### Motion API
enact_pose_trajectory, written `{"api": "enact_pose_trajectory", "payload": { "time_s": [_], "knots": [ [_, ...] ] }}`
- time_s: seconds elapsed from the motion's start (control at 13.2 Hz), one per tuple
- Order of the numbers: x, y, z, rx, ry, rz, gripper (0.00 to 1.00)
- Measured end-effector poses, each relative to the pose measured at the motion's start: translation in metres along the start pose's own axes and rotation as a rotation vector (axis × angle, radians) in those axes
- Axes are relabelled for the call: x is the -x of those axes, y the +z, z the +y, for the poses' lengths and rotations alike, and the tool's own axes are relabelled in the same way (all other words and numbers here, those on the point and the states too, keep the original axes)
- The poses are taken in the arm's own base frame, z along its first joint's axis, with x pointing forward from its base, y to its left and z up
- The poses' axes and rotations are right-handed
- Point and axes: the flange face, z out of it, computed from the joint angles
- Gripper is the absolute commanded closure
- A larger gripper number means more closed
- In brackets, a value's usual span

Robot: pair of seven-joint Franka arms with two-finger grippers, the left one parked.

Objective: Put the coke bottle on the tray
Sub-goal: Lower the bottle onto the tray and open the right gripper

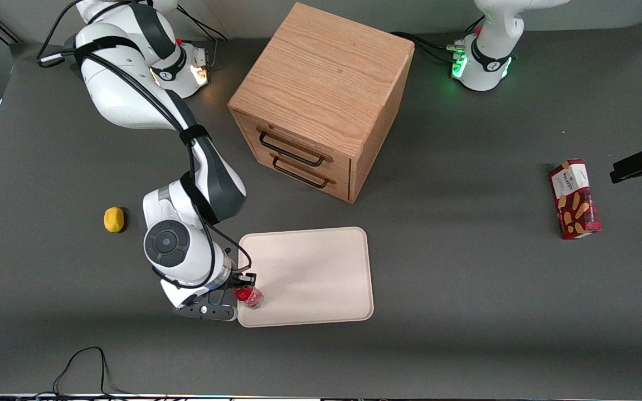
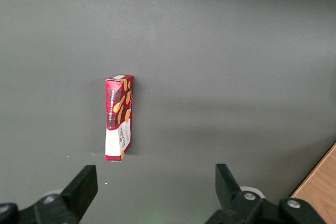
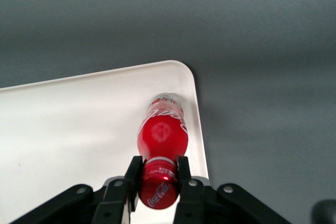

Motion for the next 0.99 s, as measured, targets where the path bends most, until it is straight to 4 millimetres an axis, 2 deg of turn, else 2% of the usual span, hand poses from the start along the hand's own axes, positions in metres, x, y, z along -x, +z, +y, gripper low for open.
{"api": "enact_pose_trajectory", "payload": {
  "time_s": [0.08, 0.15, 0.23, 0.99],
  "knots": [
    [-0.0001, 0.0027, 0.0003, 0.002, 0.000, -0.001, 0.67],
    [-0.0004, 0.0036, 0.0005, 0.003, 0.002, -0.001, 0.12],
    [-0.0006, 0.0033, 0.0006, 0.003, 0.008, 0.000, 0.00],
    [-0.0017, 0.0018, 0.0005, 0.000, 0.036, 0.009, 0.00]
  ]
}}
